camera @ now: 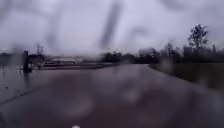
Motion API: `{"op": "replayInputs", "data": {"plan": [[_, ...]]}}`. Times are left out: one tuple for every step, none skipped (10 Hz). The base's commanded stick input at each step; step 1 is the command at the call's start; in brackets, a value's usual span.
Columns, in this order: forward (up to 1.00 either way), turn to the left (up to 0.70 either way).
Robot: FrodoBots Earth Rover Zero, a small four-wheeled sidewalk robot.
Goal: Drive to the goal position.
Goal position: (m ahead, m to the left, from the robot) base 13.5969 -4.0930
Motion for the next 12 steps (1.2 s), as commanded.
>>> {"op": "replayInputs", "data": {"plan": [[0.63,-0.10],[0.63,0.00],[0.63,0.00],[0.63,0.00],[0.63,0.00],[0.63,0.00],[0.63,0.00],[0.63,0.00],[0.63,0.00],[0.63,0.00],[0.63,0.00],[0.63,0.00]]}}
